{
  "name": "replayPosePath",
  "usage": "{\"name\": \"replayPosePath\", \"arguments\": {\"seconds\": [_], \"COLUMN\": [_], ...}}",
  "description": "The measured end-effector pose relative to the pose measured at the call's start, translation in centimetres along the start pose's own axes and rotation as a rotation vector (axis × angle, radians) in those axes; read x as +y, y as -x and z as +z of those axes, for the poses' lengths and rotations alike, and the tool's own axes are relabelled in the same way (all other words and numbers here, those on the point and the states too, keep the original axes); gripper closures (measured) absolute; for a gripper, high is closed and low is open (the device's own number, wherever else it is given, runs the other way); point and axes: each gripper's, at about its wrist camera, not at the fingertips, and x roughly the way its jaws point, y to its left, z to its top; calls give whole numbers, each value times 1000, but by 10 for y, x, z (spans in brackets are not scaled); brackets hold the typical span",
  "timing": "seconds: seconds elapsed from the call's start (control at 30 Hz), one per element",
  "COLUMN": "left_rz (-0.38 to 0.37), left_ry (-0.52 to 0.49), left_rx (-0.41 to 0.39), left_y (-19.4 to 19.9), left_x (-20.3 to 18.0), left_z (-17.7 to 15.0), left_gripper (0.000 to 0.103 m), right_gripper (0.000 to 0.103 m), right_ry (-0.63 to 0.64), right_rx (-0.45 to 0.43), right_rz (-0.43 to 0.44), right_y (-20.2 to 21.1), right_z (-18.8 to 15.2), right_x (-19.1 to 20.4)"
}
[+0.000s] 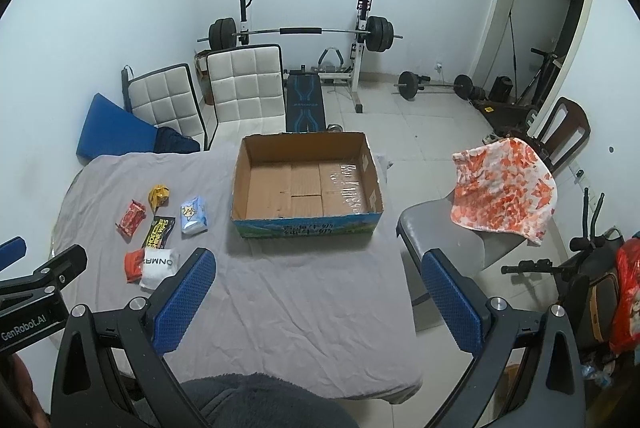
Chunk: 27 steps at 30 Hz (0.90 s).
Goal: Organize soft objects
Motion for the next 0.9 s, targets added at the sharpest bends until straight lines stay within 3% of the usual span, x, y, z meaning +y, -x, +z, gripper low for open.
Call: {"name": "replayPosePath", "arguments": {"seconds": [0.9], "left_rz": [-12], "left_ry": [3], "left_rx": [8], "left_y": [-6], "left_x": [-5], "left_z": [1], "left_gripper": [0], "right_gripper": [0], "right_ry": [-10], "right_rx": [11], "right_rz": [21], "right_y": [-6], "right_z": [0], "right_x": [-6]}}
